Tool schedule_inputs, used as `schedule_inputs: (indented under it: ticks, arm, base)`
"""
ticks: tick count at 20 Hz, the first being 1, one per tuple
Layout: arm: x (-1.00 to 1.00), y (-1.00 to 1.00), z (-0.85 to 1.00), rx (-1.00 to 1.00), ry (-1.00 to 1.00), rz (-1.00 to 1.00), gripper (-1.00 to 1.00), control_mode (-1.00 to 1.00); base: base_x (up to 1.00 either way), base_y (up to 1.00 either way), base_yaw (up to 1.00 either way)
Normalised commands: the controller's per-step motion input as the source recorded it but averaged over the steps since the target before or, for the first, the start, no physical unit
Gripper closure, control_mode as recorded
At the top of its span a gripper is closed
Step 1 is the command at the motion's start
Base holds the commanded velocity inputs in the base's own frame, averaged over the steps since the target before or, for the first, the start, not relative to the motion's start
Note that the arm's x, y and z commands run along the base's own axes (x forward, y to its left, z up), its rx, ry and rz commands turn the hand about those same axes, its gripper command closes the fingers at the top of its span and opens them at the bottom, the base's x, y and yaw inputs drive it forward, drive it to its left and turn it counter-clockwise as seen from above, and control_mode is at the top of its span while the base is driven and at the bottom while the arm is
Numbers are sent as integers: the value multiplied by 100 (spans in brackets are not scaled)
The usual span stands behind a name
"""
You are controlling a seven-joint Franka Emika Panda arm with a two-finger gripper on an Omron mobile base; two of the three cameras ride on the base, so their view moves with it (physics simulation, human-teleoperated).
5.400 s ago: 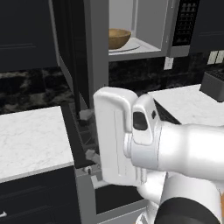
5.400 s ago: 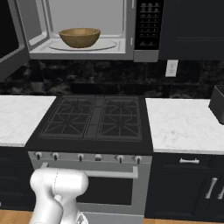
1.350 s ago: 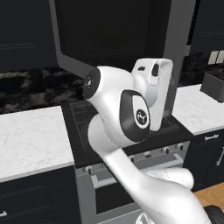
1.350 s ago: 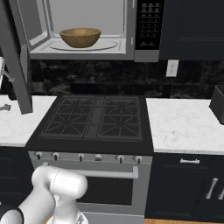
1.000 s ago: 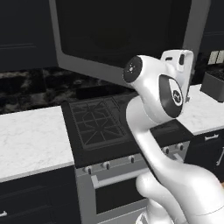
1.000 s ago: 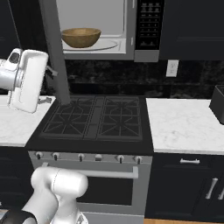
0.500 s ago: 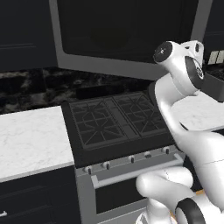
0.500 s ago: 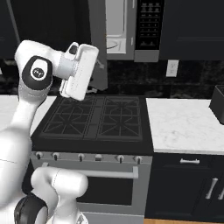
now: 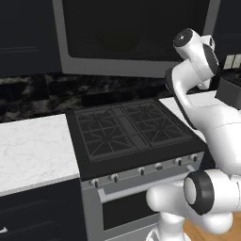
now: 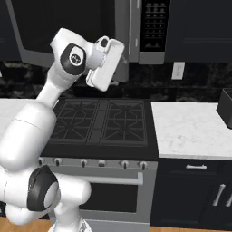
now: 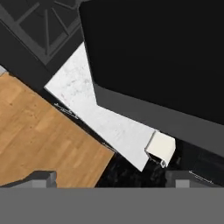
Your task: Pick the squash from the sink and place it in the bowl. Then pick the bowl and place it in the microwave. Then close the microwave door and press the start button.
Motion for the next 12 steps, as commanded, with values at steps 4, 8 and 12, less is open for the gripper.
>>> schedule_inputs:
  ticks: [4, 8, 12]
  arm:
    - [100, 16, 0, 10, 11, -1, -100, -100]
    - [100, 19, -5, 3, 4, 0, -100, -100]
    - [100, 20, -23, 0, 0, 0, -100, -100]
  base:
    - [0, 0, 0]
    - [0, 0, 0]
    - [0, 0, 0]
